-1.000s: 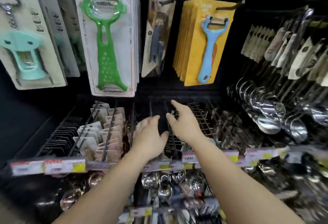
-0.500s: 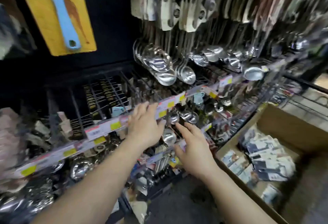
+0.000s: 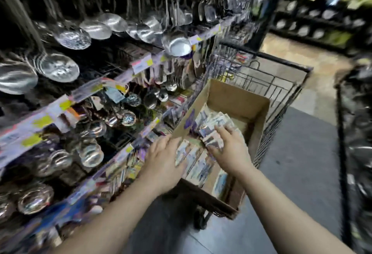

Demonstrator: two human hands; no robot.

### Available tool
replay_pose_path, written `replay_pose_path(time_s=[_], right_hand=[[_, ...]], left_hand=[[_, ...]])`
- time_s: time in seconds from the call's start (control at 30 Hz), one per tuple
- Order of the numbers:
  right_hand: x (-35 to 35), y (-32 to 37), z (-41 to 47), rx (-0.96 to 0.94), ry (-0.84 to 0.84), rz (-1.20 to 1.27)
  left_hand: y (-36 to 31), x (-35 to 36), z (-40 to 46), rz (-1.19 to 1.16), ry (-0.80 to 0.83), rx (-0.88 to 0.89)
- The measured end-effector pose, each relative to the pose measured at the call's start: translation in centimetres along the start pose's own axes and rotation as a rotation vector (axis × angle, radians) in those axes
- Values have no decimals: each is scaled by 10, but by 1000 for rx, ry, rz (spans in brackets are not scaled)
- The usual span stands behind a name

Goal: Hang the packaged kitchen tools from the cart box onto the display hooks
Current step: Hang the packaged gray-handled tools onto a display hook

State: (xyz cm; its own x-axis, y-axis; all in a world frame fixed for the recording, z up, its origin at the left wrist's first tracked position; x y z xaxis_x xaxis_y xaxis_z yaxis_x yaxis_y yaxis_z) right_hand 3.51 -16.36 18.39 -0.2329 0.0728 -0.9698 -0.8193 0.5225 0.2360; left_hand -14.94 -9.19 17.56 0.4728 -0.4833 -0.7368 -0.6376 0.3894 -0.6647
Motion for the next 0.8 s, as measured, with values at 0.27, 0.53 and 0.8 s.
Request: replay_pose_path(time_s=[0.27,0.53,0.8], right_hand=[[45,-60,33,204,82,43],[117,-74,46,416,240,120],[189,-99,59,641,336,232]], left_hand=[[8,35,88,5,111,-1],[37,82,211,56,300,-12],[56,151,261,94,446,-24]])
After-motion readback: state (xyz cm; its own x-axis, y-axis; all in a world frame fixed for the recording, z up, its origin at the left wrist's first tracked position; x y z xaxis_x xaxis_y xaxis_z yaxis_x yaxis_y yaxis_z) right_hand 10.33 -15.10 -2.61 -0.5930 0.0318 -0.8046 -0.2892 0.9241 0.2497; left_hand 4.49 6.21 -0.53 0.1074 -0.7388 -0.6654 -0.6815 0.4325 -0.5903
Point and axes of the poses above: each hand's wrist, its own z-axis towards the middle knuckle, its own x-axis out of the palm, y = z × x, the point moved 3 cm from there along z, towards the middle knuckle, and after that the axes turned 14 degrees about -z, right-handed, at the moved point
